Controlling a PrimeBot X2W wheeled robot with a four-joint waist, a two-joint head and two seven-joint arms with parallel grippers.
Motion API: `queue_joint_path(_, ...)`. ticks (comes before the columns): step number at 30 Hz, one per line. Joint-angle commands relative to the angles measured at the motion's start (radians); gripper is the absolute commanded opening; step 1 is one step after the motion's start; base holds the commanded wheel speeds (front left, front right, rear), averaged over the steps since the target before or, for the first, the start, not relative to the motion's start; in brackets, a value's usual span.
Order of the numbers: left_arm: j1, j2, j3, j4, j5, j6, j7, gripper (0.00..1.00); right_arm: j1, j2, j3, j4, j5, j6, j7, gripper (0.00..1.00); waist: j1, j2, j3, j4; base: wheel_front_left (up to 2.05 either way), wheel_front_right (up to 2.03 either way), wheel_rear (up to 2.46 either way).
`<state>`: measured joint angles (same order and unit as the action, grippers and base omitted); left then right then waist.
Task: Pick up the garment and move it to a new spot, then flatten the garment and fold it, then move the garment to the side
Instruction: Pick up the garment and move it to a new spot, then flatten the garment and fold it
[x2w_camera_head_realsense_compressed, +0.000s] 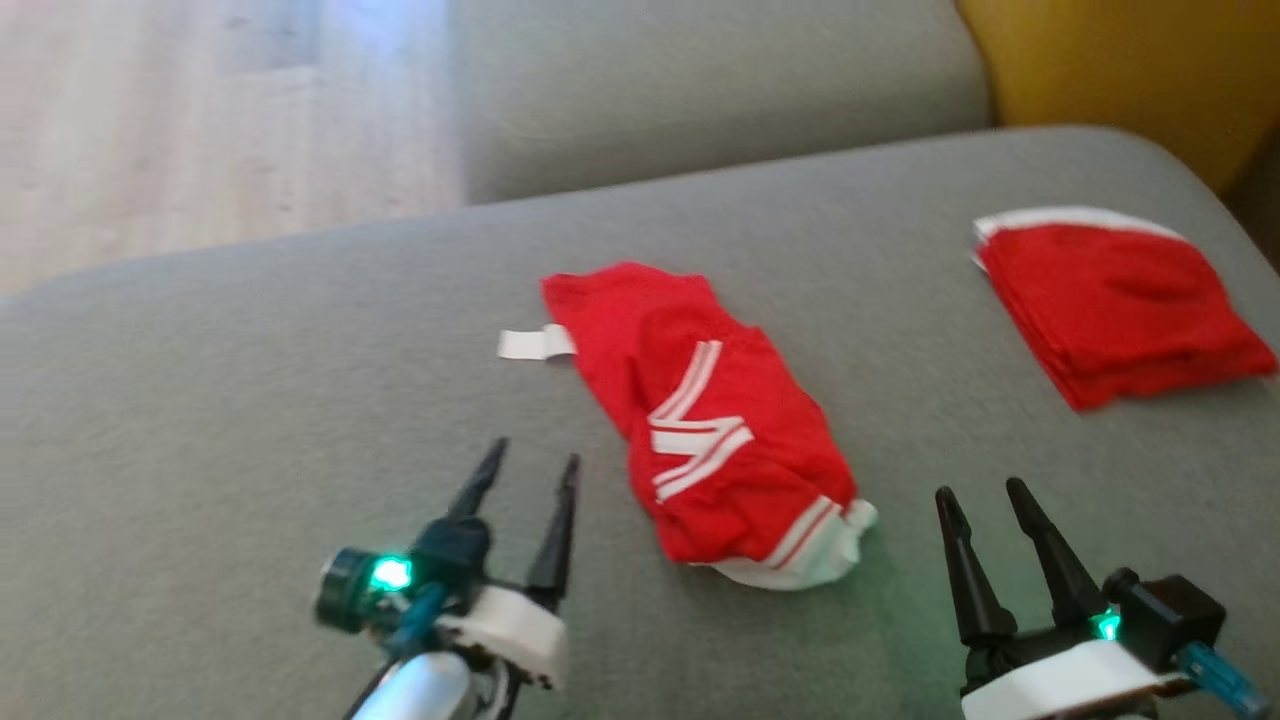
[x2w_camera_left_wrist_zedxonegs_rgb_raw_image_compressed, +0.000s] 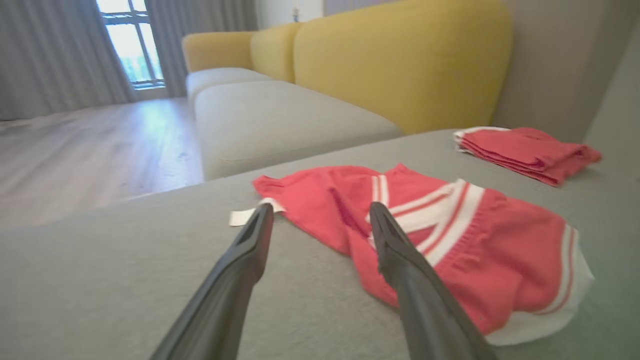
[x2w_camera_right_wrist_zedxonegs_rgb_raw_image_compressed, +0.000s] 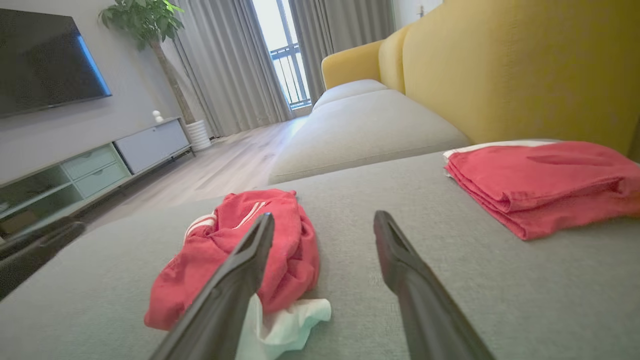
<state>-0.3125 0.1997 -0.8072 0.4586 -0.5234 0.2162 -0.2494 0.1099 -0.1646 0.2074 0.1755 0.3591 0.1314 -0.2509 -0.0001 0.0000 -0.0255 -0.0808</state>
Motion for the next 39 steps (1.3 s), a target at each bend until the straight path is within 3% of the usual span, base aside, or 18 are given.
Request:
queue_joint_path(1, 0.0, 0.024, 0.063, -0.065, 0.014, 0.021, -0.011, 1.0, -0.019, 0.004, 0.008, -0.025, -0.009, -0.001, -0.011, 1.0, 0.0001, 0.0, -0.051, 0.061, 0.0, 0.0, 0.0)
queue_joint_path(8, 0.182, 0.059, 0.193, -0.278, 0.121, 0.077, -0.012, 1.0, 0.022, 0.033, -0.024, -0.016, -0.037, -0.001, -0.011, 1.0, 0.0001, 0.0, -0.104, 0.128, 0.0, 0.0, 0.0)
queue_joint_path(13, 0.309, 0.049, 0.282, -0.366, 0.185, 0.08, -0.012, 1.0, 0.047, 0.054, -0.028, -0.017, -0.052, -0.001, -0.011, 1.0, 0.0001, 0.0, -0.121, 0.143, 0.0, 0.0, 0.0)
queue_joint_path(22, 0.459, -0.003, 0.389, -0.426, 0.265, 0.035, -0.012, 1.0, 0.091, 0.06, -0.029, -0.014, -0.062, -0.001, -0.011, 1.0, 0.0001, 0.0, -0.145, 0.141, 0.0, 0.0, 0.0)
queue_joint_path(39, 0.498, -0.077, 0.474, -0.39, 0.343, -0.054, -0.012, 1.0, 0.089, 0.064, -0.02, -0.005, -0.06, -0.001, -0.011, 1.0, 0.0001, 0.0, -0.161, 0.132, 0.0, 0.0, 0.0)
